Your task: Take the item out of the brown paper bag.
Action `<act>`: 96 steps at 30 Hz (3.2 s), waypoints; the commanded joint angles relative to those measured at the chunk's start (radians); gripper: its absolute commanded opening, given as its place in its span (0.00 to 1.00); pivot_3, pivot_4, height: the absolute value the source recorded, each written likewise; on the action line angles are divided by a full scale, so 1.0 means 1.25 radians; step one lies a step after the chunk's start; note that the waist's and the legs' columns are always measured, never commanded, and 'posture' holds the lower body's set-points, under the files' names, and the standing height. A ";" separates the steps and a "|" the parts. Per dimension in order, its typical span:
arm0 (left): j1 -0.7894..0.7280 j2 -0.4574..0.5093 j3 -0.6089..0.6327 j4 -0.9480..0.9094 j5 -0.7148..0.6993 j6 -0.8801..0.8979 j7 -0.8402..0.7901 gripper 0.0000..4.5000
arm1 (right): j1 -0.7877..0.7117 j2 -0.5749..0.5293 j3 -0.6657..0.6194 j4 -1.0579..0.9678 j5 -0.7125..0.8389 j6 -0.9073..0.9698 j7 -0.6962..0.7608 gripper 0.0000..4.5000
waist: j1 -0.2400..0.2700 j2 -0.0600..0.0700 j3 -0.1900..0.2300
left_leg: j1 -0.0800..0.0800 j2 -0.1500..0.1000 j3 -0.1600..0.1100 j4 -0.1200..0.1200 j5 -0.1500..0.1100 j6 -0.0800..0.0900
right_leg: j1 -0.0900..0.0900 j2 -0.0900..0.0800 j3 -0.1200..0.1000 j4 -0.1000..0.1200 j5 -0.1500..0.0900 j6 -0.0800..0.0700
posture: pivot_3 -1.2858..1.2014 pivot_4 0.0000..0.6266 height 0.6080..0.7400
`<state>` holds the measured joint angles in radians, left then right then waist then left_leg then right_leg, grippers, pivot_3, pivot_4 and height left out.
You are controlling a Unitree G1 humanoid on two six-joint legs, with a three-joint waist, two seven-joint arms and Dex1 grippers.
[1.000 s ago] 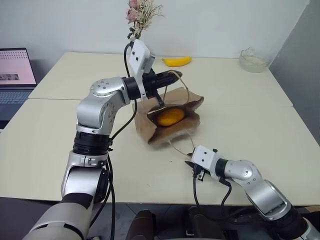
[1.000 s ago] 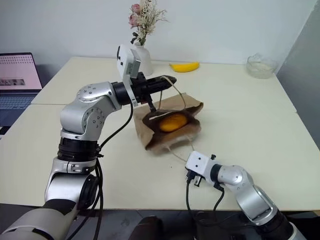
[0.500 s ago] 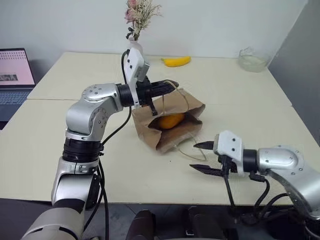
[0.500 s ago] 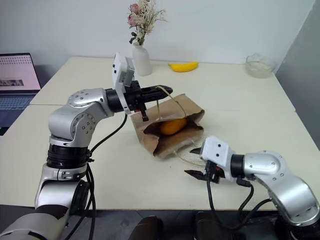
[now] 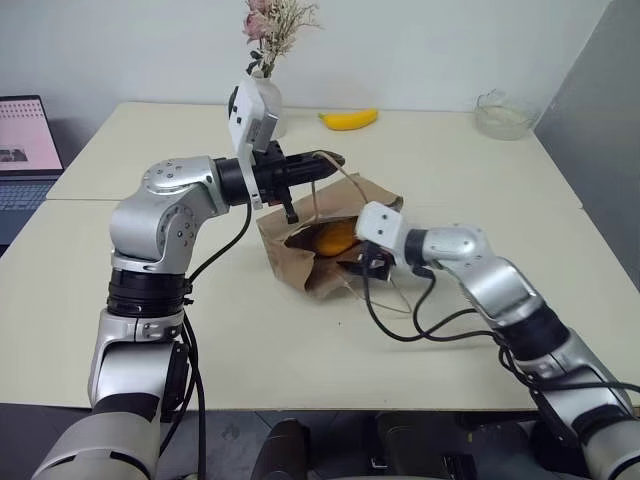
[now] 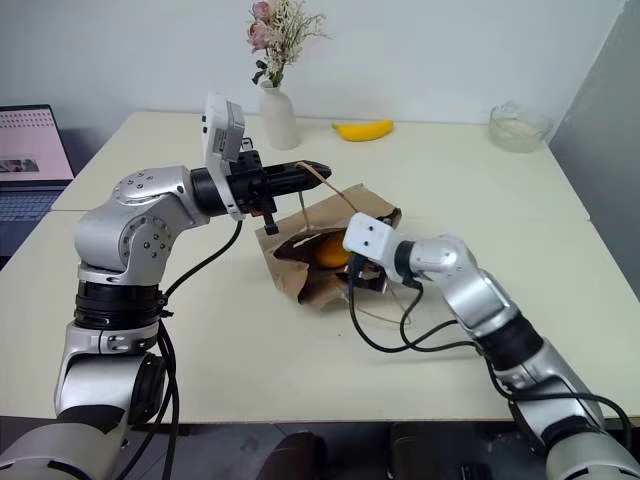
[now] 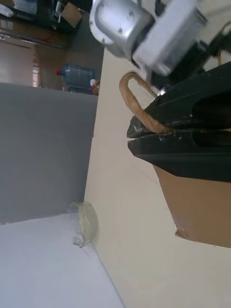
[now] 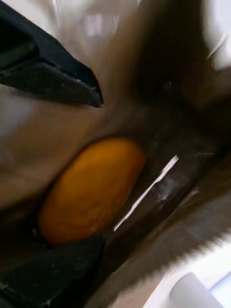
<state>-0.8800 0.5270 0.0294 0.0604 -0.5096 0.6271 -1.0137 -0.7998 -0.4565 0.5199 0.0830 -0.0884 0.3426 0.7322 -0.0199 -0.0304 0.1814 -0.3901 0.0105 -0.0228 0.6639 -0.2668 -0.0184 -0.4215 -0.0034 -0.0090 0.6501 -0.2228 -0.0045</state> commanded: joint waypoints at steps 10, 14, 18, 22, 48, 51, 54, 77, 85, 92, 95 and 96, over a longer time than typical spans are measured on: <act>-0.048 0.011 0.045 0.033 -0.020 0.002 0.013 0.00 | -0.161 0.096 0.111 0.308 -0.300 -0.231 -0.110 0.99 | -0.004 0.000 0.000 | 0.000 0.000 0.000 0.000 0.000 0.000 | -0.001 0.000 0.000 0.002 0.000 0.000 | 0.52 0.24 1.00; -0.041 0.011 0.049 0.029 -0.020 0.002 0.018 0.00 | -0.182 0.138 0.110 0.429 -0.344 -0.268 -0.159 0.99 | -0.005 0.000 0.000 | 0.000 0.000 0.000 0.001 0.000 0.000 | -0.001 0.000 0.000 0.003 0.001 -0.002 | 0.52 0.24 1.00; -0.036 0.016 0.052 0.032 -0.014 -0.001 0.022 0.00 | -0.177 0.139 0.083 0.427 -0.337 -0.288 -0.144 0.80 | -0.006 0.000 0.000 | 0.000 0.000 0.000 0.001 0.000 0.000 | -0.002 -0.001 0.001 0.006 0.001 -0.002 | 0.52 0.24 1.00; -0.037 0.019 0.051 0.049 0.005 -0.017 0.036 0.00 | -0.158 0.120 0.046 0.347 -0.307 -0.282 -0.087 0.67 | -0.006 0.000 0.000 | 0.000 0.000 -0.001 0.001 0.000 0.000 | -0.002 -0.001 0.000 0.007 0.001 -0.002 | 0.52 0.24 1.00; -0.053 0.001 0.038 0.167 0.117 -0.121 0.142 0.00 | -0.009 -0.184 -0.343 -0.180 0.125 0.072 0.270 0.67 | -0.001 0.000 0.000 | 0.001 -0.001 -0.001 0.001 0.000 0.000 | -0.002 -0.002 -0.001 0.007 0.000 0.000 | 0.52 0.24 1.00; -0.053 0.001 0.036 0.177 0.120 -0.130 0.140 0.00 | 0.028 -0.259 -0.277 -0.064 0.011 -0.063 0.234 0.67 | 0.000 0.000 0.000 | 0.002 -0.001 0.000 0.001 0.000 0.000 | -0.001 -0.003 -0.001 0.006 -0.001 0.002 | 0.52 0.24 1.00; -0.056 0.000 0.030 0.185 0.127 -0.140 0.136 0.00 | 0.045 -0.292 -0.206 0.071 -0.090 -0.197 0.197 0.67 | -0.005 0.000 0.001 | 0.003 -0.001 0.002 0.001 0.000 0.000 | -0.001 -0.003 0.000 0.006 -0.002 0.002 | 0.52 0.24 1.00; -0.073 0.047 0.000 0.280 0.207 -0.243 0.074 0.00 | 0.275 -0.227 -0.485 -0.400 0.295 0.186 0.191 0.99 | -0.004 0.000 0.001 | 0.004 0.001 0.000 0.000 0.000 0.000 | 0.000 -0.001 0.001 0.007 -0.002 0.002 | 0.52 0.24 1.00; -0.063 0.107 -0.008 0.271 0.229 -0.246 0.016 0.46 | 0.257 -0.126 -0.473 -0.504 0.385 0.325 0.054 1.00 | -0.005 0.000 0.001 | 0.006 0.000 0.000 0.000 0.001 -0.001 | 0.001 -0.001 0.000 0.009 -0.002 0.002 | 0.52 0.24 1.00; 0.051 0.160 0.082 0.097 0.194 -0.207 0.075 0.88 | 0.248 -0.101 -0.449 -0.454 0.380 0.282 0.026 1.00 | -0.008 0.000 0.001 | 0.004 0.000 0.001 0.000 0.000 -0.001 | 0.000 -0.002 0.001 0.007 -0.002 0.002 | 0.52 0.24 1.00; 0.151 0.148 0.146 -0.042 0.179 -0.153 0.169 0.88 | 0.274 -0.076 -0.449 -0.442 0.366 0.255 -0.010 1.00 | -0.007 0.000 0.001 | 0.004 0.002 0.000 -0.001 0.000 -0.001 | 0.000 -0.002 0.001 0.007 -0.002 0.001 | 0.52 0.24 1.00; 0.184 0.129 0.169 -0.088 0.171 -0.131 0.211 0.88 | 0.290 -0.067 -0.449 -0.443 0.360 0.242 -0.025 1.00 | -0.007 0.000 0.001 | 0.004 0.002 0.000 -0.001 0.000 -0.001 | -0.001 -0.002 0.000 0.007 -0.002 0.001 | 0.52 0.24 1.00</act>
<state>-0.6673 0.7003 0.1781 0.0558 -0.2710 0.4314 -0.8235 -0.4532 -0.5510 -0.0257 -0.4549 0.3718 0.6812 0.7288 -0.0282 -0.0302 0.1828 -0.3846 0.0127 -0.0236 0.6622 -0.2664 -0.0192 -0.4219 -0.0053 -0.0090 0.6590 -0.2259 -0.0037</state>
